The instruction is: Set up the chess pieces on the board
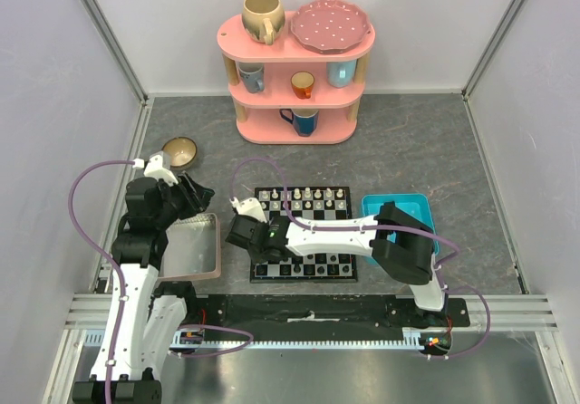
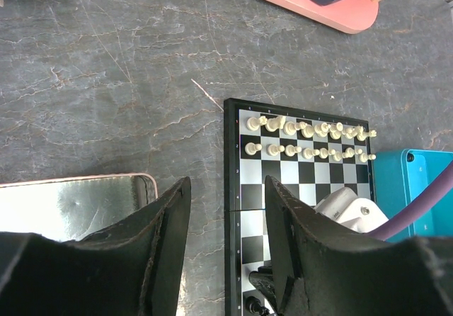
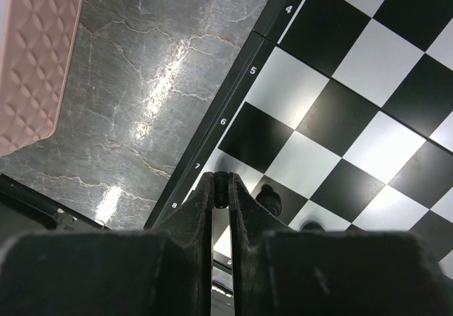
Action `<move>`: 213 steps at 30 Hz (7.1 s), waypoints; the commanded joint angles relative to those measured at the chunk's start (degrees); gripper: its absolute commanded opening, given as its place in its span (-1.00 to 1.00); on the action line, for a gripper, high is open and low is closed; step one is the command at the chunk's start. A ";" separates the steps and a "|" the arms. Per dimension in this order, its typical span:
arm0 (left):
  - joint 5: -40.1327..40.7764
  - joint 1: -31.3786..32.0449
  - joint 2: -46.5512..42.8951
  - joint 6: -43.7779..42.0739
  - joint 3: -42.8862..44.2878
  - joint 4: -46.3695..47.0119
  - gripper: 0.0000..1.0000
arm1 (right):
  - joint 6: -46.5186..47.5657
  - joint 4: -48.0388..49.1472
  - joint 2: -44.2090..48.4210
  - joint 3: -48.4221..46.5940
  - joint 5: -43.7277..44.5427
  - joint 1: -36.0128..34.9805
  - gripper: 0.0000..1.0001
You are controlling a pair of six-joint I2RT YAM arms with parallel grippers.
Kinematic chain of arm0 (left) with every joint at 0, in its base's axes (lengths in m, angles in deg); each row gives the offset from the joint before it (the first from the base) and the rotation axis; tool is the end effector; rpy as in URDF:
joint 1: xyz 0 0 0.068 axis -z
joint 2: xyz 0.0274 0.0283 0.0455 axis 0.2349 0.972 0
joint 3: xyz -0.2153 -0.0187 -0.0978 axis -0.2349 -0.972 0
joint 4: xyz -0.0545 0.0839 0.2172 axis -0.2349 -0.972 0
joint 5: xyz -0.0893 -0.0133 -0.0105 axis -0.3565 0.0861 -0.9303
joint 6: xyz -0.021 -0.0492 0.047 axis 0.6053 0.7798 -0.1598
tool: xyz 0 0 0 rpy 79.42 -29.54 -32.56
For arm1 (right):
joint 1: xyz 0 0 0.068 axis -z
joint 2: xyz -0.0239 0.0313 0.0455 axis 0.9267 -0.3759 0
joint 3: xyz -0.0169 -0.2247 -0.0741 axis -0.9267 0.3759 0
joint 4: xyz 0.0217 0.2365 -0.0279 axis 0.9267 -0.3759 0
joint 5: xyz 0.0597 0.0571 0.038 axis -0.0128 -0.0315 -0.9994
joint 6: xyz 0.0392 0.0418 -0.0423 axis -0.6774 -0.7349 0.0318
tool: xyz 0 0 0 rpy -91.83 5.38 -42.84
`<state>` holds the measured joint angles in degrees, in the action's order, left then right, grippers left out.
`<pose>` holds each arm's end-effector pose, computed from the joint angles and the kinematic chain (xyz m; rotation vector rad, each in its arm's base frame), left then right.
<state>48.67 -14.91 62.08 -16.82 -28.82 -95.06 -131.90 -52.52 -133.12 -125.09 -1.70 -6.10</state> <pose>0.1720 -0.0117 0.2578 -0.2802 2.0524 -0.5188 0.1266 0.3732 0.1466 -0.4839 2.5616 0.3475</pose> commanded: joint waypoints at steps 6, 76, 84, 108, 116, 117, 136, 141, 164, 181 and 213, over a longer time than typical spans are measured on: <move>-0.93 -0.35 -0.63 -1.27 -0.40 2.20 0.06 | -0.37 -1.57 -1.16 -2.92 1.34 -0.86 -1.00; -0.75 -0.26 -0.89 -1.45 -0.31 2.12 0.18 | -1.43 -2.09 6.21 -2.57 5.47 1.06 -0.40; -1.28 -0.26 -0.89 -1.71 -0.40 2.20 0.23 | -2.04 -2.00 25.18 11.57 6.35 12.72 -0.35; -6.20 0.09 0.25 -2.50 -1.28 4.23 0.23 | 8.94 12.75 40.86 44.63 -1.65 60.39 -0.11; -6.29 0.09 0.51 -2.41 -1.19 4.14 0.23 | 10.26 21.81 37.16 46.83 -4.02 63.03 -0.06; -6.29 0.00 0.51 -2.50 -1.28 4.14 0.23 | 10.43 22.16 36.46 46.83 -4.28 63.38 -0.07; -6.46 0.09 1.04 -2.50 -1.19 4.14 0.23 | 11.23 31.65 33.11 51.93 -7.53 65.58 -0.31; -6.47 0.09 1.04 -2.50 -1.19 4.31 0.22 | 10.79 31.83 32.76 52.54 -7.54 65.67 -0.50; -9.19 0.00 1.30 -2.85 -1.54 5.28 0.21 | 8.59 16.02 50.41 52.81 -9.20 65.76 -0.86; -24.23 10.88 8.50 6.37 3.63 18.02 0.18 | 13.42 8.01 66.85 49.38 -22.73 65.67 -1.00; 2.15 53.18 58.78 10.07 35.19 36.13 0.53 | 10.26 6.43 77.50 45.34 -30.21 65.67 -1.00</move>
<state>49.24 37.59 118.91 -8.23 2.47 -61.57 -120.78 -46.03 -56.11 -76.52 -30.38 59.47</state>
